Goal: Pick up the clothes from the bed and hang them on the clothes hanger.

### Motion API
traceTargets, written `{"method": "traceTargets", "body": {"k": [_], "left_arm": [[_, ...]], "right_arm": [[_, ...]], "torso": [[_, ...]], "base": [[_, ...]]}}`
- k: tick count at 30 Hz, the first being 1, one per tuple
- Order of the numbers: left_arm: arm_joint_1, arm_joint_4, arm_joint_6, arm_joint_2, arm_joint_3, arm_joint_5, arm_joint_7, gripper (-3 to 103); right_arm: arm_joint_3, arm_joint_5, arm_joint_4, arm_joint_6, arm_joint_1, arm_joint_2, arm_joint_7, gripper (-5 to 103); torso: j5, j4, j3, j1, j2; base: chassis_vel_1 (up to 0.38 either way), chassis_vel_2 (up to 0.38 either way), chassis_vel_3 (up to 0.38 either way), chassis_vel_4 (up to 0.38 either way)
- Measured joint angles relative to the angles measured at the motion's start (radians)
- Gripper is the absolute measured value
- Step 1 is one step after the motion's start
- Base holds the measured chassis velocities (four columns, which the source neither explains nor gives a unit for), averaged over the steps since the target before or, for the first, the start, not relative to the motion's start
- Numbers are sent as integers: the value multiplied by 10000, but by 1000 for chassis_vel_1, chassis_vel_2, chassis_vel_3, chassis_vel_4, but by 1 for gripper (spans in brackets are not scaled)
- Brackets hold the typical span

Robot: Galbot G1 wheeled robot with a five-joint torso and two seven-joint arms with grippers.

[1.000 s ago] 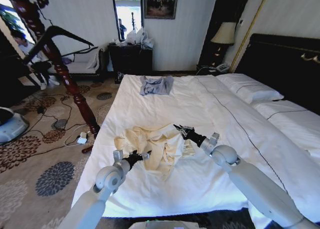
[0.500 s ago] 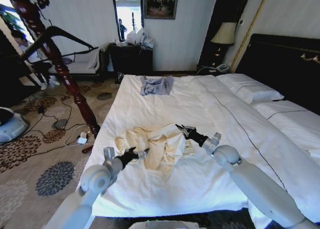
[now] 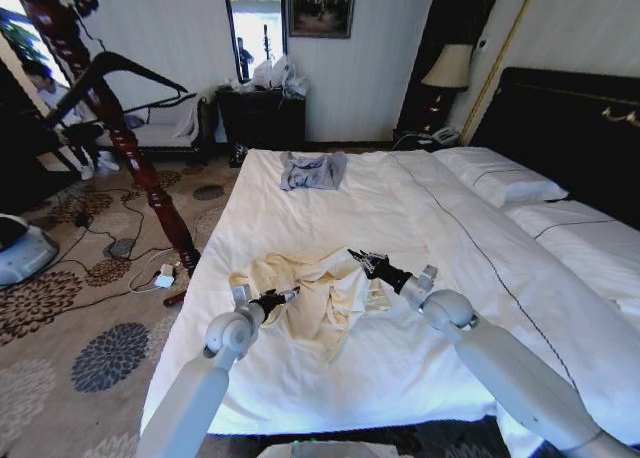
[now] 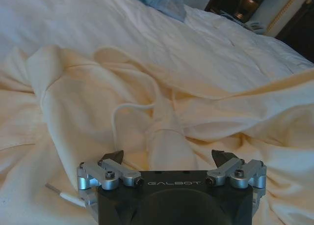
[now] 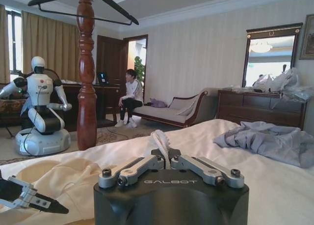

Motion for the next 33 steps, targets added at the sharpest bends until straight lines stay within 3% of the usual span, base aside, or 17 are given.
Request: {"method": "traceTargets", "body": {"k": [4, 10, 11, 16, 18, 20, 23, 31, 33], "left_arm": [[-97, 134, -89, -198, 99, 9, 124, 102], [-124, 212, -192, -646, 433, 321, 234, 91], [-115, 219, -210, -713, 473, 389, 230, 81], [-20, 17, -252, -677, 489, 473, 181, 70], [79, -217, -268, -547, 488, 471, 169, 54], [90, -244, -274, -527, 487, 470, 169, 54], [163, -338, -387, -405, 428, 469, 171, 37], [337, -599, -783, 81, 135, 419, 507, 16], [407, -807, -1070, 466, -92, 303, 651, 5]], "right_arm": [[-46, -3, -67, 14, 45, 38, -8, 1], [-175, -6, -158, 42, 196, 144, -12, 1], [-176, -5, -166, 57, 203, 145, -15, 1], [-139, -4, -203, 117, 176, 123, -46, 1], [-97, -6, -236, 165, 142, 108, -63, 1], [-92, -6, -241, 170, 139, 108, -64, 1], [-83, -10, -247, 187, 140, 115, -66, 1], [-84, 18, -186, 197, 193, 101, 59, 1], [-83, 115, -124, 279, 233, 72, 263, 1]], "torso": [[0, 0, 0, 1, -1], [0, 0, 0, 0, -1], [0, 0, 0, 0, 0], [0, 0, -1, 1, 0], [0, -1, -1, 0, 0], [0, -1, -1, 0, 0], [0, 0, -1, 1, 0], [-2, -1, -1, 0, 0], [-2, -1, -1, 0, 0]], "base": [[0, 0, 0, 0], [0, 0, 0, 0], [0, 0, 0, 0], [0, 0, 0, 0], [0, 0, 0, 0], [0, 0, 0, 0], [0, 0, 0, 0], [0, 0, 0, 0], [0, 0, 0, 0]]}}
